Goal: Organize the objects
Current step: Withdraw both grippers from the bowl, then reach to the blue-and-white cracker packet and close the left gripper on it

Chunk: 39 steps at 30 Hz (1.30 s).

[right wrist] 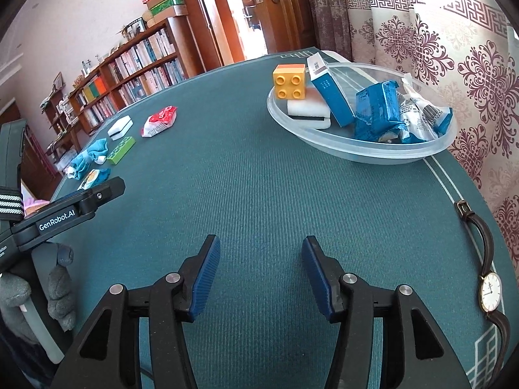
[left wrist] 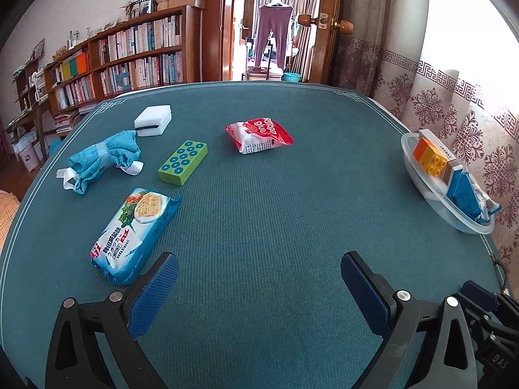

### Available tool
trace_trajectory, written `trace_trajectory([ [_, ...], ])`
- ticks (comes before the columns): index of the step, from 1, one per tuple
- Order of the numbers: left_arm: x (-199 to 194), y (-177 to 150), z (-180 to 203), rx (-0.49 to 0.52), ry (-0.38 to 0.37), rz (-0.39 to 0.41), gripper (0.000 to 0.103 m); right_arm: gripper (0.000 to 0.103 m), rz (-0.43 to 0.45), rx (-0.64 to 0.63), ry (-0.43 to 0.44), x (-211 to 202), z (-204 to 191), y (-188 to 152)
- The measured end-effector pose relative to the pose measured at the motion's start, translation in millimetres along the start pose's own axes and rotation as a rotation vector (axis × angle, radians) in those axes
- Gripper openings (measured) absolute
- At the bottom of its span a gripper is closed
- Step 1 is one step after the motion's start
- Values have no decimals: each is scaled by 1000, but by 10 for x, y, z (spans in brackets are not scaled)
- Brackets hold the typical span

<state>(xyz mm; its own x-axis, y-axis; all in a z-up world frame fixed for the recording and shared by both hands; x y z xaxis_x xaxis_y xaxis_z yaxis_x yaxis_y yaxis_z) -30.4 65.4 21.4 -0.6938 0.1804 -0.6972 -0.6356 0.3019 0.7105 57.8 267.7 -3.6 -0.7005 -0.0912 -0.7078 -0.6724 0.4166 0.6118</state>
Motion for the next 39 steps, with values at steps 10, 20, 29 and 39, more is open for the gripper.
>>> trace_trajectory([
  [10, -45, -90, -368, -53, 77, -5, 102, 55, -28, -36, 39, 64, -191, 6],
  [20, -25, -85, -841, -109, 184, -7, 102, 56, -57, -59, 69, 138, -350, 24],
  [29, 153, -61, -1030, -131, 182, -56, 101, 56, -80, -101, 97, 191, -548, 54],
  [39, 278, -74, -969, -85, 120, -99, 74, 56, -117, -157, 147, 306, -884, 166],
])
Point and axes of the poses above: each gripper's, at about its wrist camera, not at the fingertips, and x roughly the way its jaws point, z to its right, y to its top, the point moved 1 cm from there along x, roughly the way its jaws point, and after that the axes turned 13 degrees about x, right-handed, at the moved point
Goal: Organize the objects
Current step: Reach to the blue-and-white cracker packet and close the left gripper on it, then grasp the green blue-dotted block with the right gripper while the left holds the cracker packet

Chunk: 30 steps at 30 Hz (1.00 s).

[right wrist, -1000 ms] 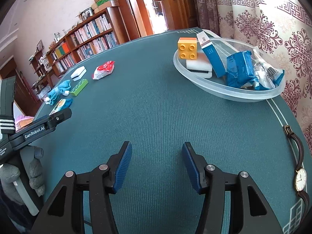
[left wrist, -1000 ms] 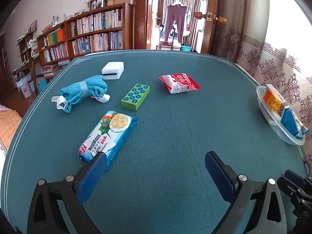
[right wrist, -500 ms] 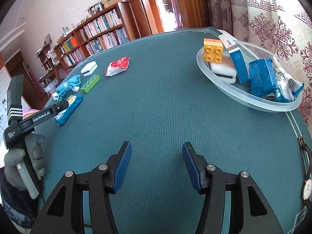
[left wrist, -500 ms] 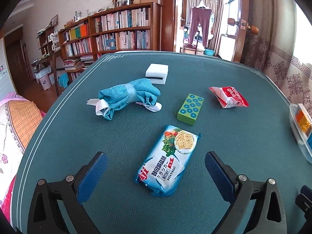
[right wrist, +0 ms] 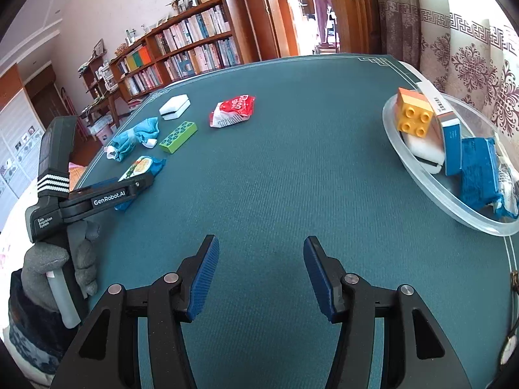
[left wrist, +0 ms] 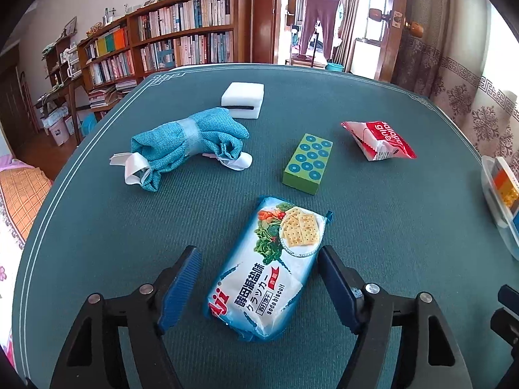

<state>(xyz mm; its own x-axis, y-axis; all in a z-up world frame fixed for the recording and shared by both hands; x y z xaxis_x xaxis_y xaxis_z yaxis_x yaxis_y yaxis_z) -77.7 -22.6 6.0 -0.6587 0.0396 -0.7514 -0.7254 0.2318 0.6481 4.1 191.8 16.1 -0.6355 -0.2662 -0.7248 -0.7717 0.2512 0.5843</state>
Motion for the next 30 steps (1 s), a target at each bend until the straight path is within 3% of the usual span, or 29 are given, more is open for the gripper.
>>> trace_trajectory([
  [4, -36, -16, 35, 17, 4, 16, 54, 56, -16, -16, 21, 109, -154, 86],
  [7, -56, -25, 27, 10, -1, 27, 48, 56, -15, -40, 16, 208, -285, 145],
  [21, -121, -71, -128, -99, 70, 54, 45, 56, -44, -78, 13, 828, -761, 439],
  [30, -110, -113, -258, -184, 103, 48, 45, 56, -75, -93, 70, 1121, -1068, 620],
])
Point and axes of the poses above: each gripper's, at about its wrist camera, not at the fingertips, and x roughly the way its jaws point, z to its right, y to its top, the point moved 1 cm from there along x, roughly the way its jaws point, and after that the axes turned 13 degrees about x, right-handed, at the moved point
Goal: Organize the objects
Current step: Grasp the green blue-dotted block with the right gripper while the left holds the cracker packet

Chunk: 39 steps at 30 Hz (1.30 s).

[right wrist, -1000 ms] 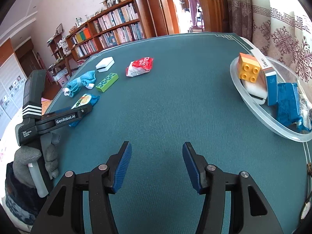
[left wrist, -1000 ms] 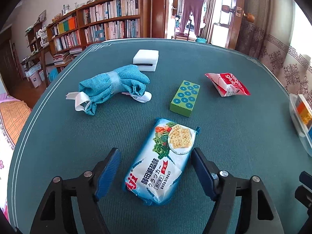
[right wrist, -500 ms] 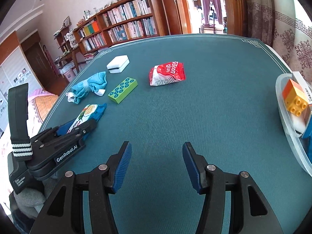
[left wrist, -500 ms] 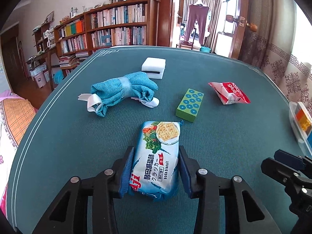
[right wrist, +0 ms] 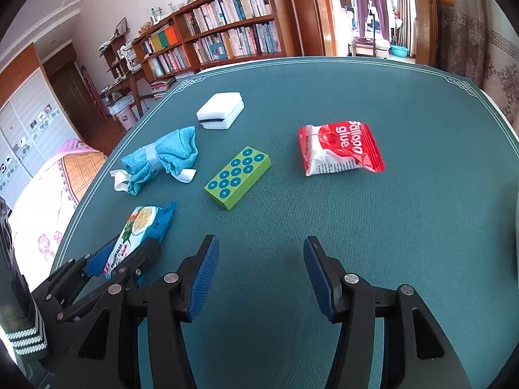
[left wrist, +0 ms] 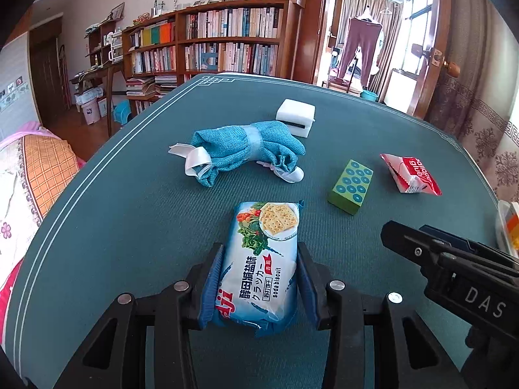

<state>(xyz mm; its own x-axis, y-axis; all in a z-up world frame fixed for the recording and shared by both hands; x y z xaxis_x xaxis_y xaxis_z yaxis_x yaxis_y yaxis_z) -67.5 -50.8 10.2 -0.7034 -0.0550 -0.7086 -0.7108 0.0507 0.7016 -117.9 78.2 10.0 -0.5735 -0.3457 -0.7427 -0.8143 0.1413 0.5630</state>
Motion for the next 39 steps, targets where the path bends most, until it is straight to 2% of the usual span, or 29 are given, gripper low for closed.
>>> trace_trajectory([
  [7, -14, -21, -7, -16, 12, -2, 45, 56, -15, -15, 46, 244, -191, 220],
  [14, -2, -31, -63, -43, 15, -6, 45, 56, -5, -54, 18, 462, -312, 378],
  [21, -1, -26, -54, -38, 8, -10, 45, 55, 15, -96, -22, 555, -357, 355],
  [23, 0, -22, -50, -37, 3, -10, 45, 53, 23, -100, -18, 539, -357, 335],
  [29, 3, -28, -45, -40, -22, -14, 45, 33, 34, -122, -26, 455, -349, 261],
  [39, -2, -37, -37, -48, -47, -12, 45, 32, 23, -107, -32, 252, -207, 77],
])
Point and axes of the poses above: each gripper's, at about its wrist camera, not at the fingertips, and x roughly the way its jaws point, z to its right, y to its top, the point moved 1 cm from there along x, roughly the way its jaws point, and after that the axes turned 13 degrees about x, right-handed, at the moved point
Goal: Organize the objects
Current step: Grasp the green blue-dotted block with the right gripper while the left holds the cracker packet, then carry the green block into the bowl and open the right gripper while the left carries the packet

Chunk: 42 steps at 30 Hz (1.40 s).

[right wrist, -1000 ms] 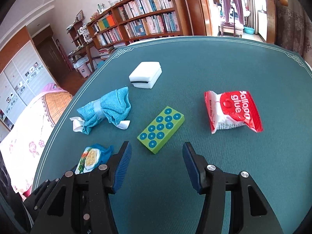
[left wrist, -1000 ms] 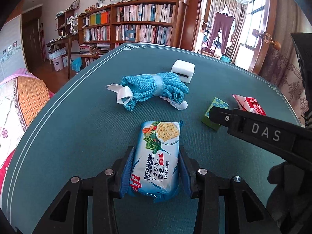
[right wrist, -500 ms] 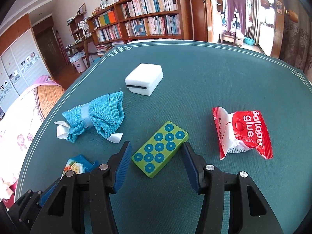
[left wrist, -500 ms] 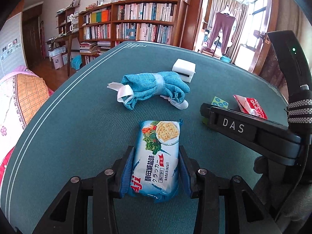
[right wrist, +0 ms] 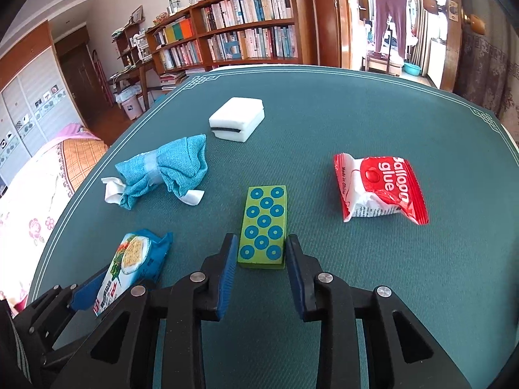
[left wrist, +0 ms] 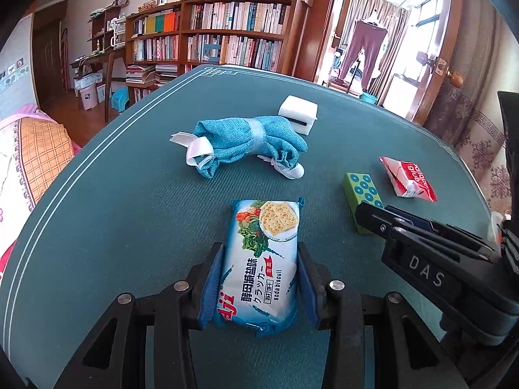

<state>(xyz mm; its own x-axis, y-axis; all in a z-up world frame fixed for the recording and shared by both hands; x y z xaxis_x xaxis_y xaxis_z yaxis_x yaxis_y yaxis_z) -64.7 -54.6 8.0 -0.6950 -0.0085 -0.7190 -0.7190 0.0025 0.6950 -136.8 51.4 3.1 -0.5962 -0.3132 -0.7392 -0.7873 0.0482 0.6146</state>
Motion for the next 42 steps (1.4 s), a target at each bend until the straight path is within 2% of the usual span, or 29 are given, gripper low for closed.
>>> trace_trajectory([
  [10, 14, 5, 37, 14, -3, -1, 45, 33, 13, -28, -61, 64, -20, -13],
  [19, 5, 3, 90, 40, -20, 3, 45, 31, 24, -24, -73, -3, 19, -93],
  [30, -38, 0, 170, 67, -49, 21, 45, 31, 60, 92, -80, -475, 415, -337],
  [42, -172, -18, 418, 159, -84, 47, 45, 31, 106, 167, -84, -1055, 773, -618],
])
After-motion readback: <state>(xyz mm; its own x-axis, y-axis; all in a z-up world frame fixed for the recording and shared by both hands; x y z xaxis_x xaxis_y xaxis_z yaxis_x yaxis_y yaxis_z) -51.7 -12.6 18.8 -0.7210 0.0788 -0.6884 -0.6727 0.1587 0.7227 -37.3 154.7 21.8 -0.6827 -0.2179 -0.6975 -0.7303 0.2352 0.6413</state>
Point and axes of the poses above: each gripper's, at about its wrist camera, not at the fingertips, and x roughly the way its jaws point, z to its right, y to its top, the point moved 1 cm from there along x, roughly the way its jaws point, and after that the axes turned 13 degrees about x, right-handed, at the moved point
